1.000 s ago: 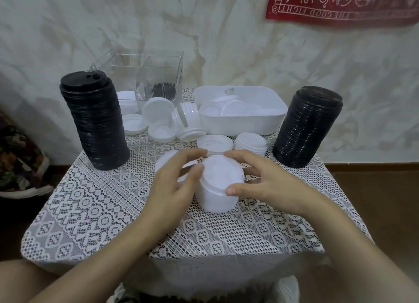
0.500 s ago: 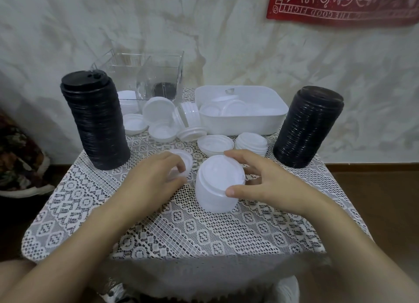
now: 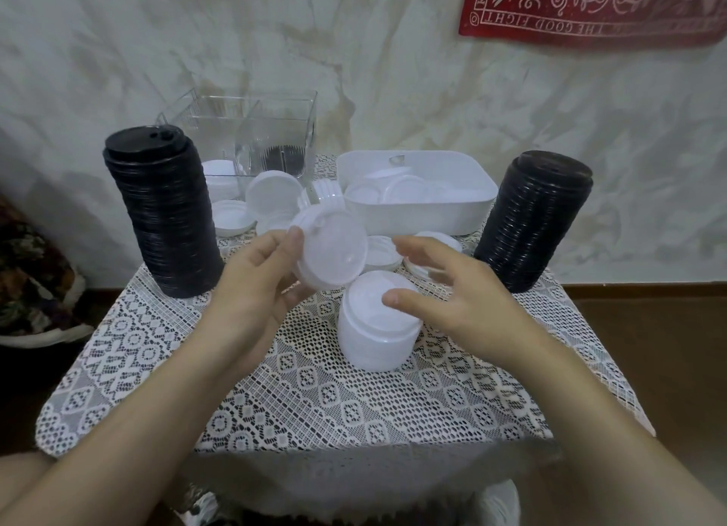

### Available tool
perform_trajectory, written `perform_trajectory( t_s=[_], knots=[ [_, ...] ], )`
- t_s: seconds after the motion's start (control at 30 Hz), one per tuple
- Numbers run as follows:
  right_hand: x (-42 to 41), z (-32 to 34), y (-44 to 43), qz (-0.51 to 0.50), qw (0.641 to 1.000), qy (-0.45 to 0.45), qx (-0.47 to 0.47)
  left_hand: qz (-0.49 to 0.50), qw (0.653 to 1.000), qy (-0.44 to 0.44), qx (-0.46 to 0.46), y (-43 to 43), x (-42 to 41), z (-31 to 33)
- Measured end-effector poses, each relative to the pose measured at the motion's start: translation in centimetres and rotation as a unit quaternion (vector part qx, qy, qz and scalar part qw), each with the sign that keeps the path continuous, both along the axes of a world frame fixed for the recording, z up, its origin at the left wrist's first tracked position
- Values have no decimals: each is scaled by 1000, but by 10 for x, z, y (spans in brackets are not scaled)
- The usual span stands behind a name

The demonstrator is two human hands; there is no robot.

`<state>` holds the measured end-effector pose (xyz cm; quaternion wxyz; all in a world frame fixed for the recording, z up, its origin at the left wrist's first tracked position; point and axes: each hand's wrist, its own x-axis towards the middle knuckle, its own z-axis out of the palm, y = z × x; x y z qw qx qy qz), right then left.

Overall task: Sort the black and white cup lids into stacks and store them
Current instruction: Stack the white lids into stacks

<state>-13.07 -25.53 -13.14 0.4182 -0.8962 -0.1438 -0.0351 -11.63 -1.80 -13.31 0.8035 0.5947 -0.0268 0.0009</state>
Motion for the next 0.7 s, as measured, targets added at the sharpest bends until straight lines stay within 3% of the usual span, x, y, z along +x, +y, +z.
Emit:
perform_trajectory(
  t_s=[0.17, 0.43, 0.7],
  knots=[
    [-1, 18, 19, -12, 995, -83, -56, -36, 999, -7, -33, -11, -2, 4],
    [12, 15, 29, -26, 997, -75, 7, -96, 992, -14, -82, -17, -5, 9],
    [3, 19, 23, -19, 997, -76, -4, -123, 988, -7, -88, -23, -8, 6]
  ],
)
